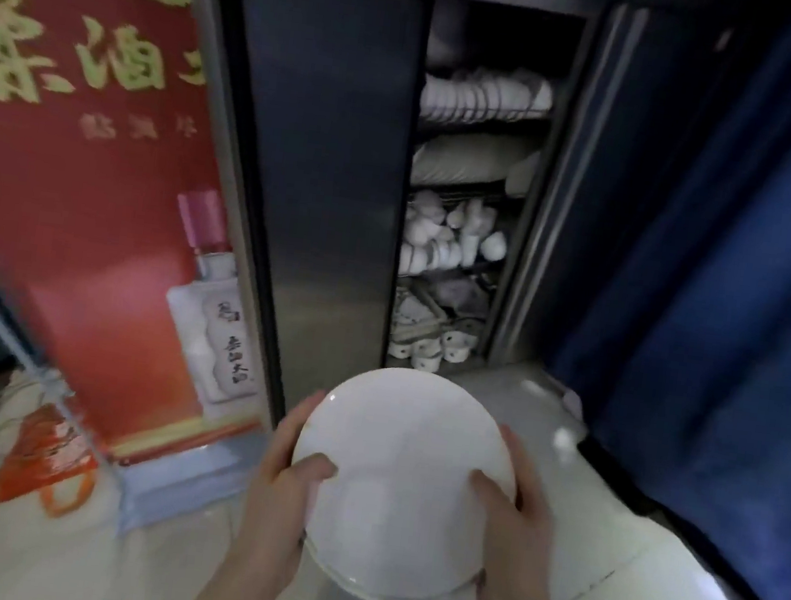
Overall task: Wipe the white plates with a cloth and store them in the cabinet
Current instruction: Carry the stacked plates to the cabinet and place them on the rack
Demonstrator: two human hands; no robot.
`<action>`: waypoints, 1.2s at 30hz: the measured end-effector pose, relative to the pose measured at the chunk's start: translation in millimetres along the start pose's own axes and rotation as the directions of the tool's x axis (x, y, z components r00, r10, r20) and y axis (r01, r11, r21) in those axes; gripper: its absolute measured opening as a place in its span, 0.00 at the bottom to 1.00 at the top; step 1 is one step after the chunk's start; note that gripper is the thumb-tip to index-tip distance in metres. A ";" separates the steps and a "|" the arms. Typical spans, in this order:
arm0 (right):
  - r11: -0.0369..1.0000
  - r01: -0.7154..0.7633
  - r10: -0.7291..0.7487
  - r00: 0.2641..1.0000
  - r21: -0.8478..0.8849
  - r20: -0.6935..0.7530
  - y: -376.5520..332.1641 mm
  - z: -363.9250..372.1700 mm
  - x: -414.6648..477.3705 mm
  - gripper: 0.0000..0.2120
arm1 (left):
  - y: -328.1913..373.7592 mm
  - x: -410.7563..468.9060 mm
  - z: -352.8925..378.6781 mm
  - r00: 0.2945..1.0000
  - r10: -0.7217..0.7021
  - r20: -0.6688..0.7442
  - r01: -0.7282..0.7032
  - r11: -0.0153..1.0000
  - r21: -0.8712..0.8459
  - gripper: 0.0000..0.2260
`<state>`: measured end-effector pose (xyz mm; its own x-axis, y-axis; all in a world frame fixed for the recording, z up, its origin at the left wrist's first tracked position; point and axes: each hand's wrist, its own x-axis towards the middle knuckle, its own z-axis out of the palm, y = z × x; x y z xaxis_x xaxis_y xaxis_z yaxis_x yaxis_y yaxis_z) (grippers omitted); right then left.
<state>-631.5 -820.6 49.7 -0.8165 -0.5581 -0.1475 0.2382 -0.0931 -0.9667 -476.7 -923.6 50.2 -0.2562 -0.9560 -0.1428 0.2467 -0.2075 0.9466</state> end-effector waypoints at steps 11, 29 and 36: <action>0.999 -0.046 0.044 0.995 -0.013 -0.087 -22.1 3.8 242.9 0.26 | -35.1 197.3 162.6 0.994 -0.084 0.063 0.084 0.996 0.012 0.31; 0.998 0.007 -0.007 1.000 -0.061 0.000 -76.2 54.9 633.4 0.26 | -65.8 515.3 382.7 1.000 0.001 -0.001 -0.001 0.999 0.038 0.26; 0.995 0.003 -0.003 1.000 -0.097 -0.007 -86.9 108.6 783.0 0.25 | -70.8 662.3 445.0 1.000 0.022 -0.005 -0.022 0.999 0.032 0.26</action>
<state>-1234.4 -1339.1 40.9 -0.8212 -0.5517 -0.1457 0.1838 -0.0140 -0.9829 -1079.7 -1449.9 17.2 -0.2459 -0.9614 -0.1232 0.2224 -0.1796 0.9583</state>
